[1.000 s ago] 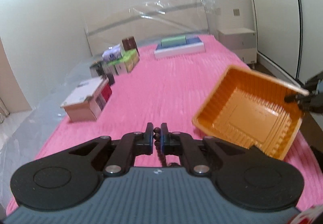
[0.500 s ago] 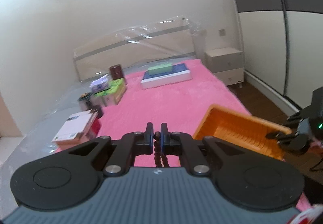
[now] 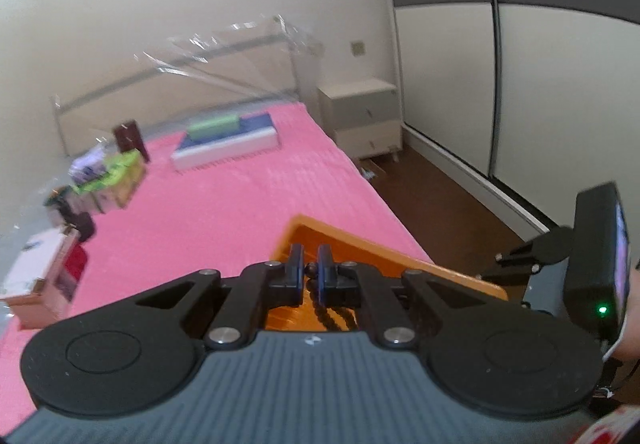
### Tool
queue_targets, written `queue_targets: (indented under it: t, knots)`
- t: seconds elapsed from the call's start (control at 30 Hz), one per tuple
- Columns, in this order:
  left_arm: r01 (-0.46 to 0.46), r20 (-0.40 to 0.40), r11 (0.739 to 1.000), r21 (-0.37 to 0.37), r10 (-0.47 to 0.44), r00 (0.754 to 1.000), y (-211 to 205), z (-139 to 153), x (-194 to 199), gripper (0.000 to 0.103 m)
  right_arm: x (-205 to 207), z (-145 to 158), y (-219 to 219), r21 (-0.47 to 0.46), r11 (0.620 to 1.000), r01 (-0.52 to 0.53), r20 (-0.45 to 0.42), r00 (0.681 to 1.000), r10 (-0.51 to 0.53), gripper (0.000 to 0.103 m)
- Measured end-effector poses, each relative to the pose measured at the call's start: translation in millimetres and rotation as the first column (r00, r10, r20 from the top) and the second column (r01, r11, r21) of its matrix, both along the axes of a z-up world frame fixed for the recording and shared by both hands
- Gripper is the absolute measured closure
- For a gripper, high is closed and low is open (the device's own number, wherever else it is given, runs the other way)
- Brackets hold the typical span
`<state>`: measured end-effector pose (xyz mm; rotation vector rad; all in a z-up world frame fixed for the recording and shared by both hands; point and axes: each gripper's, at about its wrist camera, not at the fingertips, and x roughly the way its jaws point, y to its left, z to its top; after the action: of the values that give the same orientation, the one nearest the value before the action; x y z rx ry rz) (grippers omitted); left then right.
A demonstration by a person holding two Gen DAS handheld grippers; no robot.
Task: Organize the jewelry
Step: 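Lift the bead necklace into the orange tray and release it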
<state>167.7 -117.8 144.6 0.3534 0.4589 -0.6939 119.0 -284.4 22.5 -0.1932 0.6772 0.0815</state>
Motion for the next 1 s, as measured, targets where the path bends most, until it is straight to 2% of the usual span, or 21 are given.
queue_targets:
  t: [0.17, 0.3, 0.37, 0.43, 0.53, 0.67, 0.8, 0.9, 1.0]
  knots:
    - [0.020, -0.058, 0.999, 0.036, -0.018, 0.998, -25.6, -29.9, 13.1, 0.097, 0.8, -0.4, -1.3, 0.008, 1.000, 0.002, -0.004, 1.000, -0.002, 0.099]
    - [0.032, -0.093, 0.999, 0.038, -0.028, 0.995, -33.6, -41.7, 19.9, 0.097, 1.2, -0.4, -2.2, 0.014, 1.000, 0.004, -0.005, 1.000, -0.004, 0.099]
    - [0.027, -0.094, 0.999, 0.032, -0.024, 0.995, -31.3, -41.7, 20.9, 0.090, 2.0, -1.0, -2.8, 0.015, 1.000, 0.006, -0.006, 1.000, -0.006, 0.099]
    - [0.016, -0.095, 0.999, 0.030, -0.014, 0.995, -25.3, -39.1, 21.8, 0.084, 2.2, -1.8, -2.9, 0.018, 1.000, 0.007, -0.008, 1.000, -0.007, 0.099]
    - [-0.031, -0.086, 0.999, 0.031, 0.034, 0.996, -6.5, -36.1, 21.3, 0.084, 2.3, -1.7, -2.7, 0.022, 1.000, 0.008, -0.008, 1.000, -0.008, 0.099]
    - [-0.147, -0.084, 0.989, 0.013, 0.148, 0.985, 44.3, -38.7, 17.9, 0.080, 1.8, -1.6, -2.8, 0.024, 1.000, 0.009, -0.006, 1.000, -0.009, 0.099]
    - [-0.307, -0.087, 0.952, 0.012, 0.307, 0.948, 107.4, -48.7, 9.9, 0.079, 0.7, -2.5, -3.3, 0.026, 1.000, 0.011, -0.006, 1.000, -0.011, 0.099]
    - [-0.425, -0.085, 0.905, 0.026, 0.426, 0.901, 151.0, -62.2, -2.2, 0.077, 0.2, -2.7, -3.1, 0.026, 1.000, 0.013, -0.008, 1.000, -0.013, 0.099]
    - [-0.505, -0.081, 0.862, 0.040, 0.507, 0.858, 184.7, -78.7, -14.8, 0.075, -0.4, -2.7, -2.1, 0.022, 1.000, 0.014, -0.009, 1.000, -0.013, 0.099]
